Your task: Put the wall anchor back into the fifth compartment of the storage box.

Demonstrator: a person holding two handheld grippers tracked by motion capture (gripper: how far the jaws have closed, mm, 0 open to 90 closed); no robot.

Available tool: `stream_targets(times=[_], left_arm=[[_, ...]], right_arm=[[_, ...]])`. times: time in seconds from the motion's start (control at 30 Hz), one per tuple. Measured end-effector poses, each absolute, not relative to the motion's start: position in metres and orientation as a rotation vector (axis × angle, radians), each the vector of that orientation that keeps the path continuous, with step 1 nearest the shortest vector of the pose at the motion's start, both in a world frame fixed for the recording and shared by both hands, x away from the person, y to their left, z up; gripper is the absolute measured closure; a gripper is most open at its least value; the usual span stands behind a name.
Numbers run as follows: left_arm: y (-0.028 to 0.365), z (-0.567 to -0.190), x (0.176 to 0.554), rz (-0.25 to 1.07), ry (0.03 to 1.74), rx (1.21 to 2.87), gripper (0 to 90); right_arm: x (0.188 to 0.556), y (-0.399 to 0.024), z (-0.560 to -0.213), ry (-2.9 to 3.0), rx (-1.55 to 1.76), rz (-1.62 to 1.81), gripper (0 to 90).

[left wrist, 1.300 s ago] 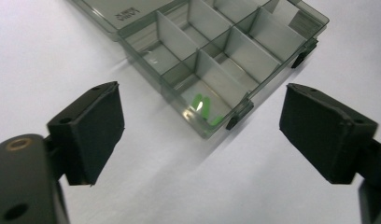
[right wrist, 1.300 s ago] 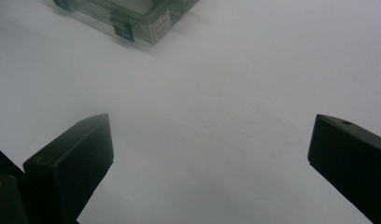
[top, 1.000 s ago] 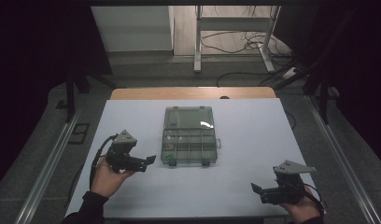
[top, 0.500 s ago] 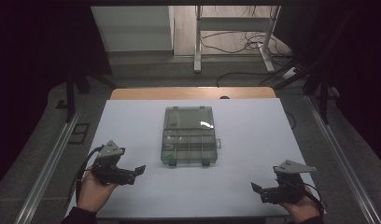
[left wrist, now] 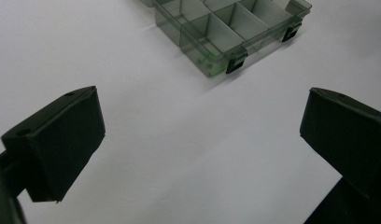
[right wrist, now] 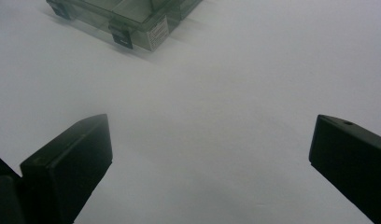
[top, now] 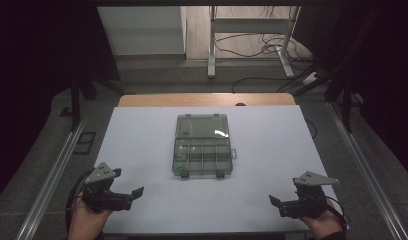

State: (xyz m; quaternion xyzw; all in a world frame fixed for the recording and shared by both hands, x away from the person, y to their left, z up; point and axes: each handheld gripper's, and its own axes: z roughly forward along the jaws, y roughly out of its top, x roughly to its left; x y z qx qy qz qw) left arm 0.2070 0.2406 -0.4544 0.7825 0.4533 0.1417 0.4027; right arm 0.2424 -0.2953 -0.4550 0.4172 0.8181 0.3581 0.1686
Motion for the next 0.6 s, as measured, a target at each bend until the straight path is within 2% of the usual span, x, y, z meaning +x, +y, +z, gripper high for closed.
stream_targets(times=[0.6], left_arm=[[0.246, -0.463, 0.197, 0.363, 1.175, 1.998, 0.0]], right_arm=[[0.242, -0.295, -0.456, 2.333, 1.168, 1.006, 0.0]])
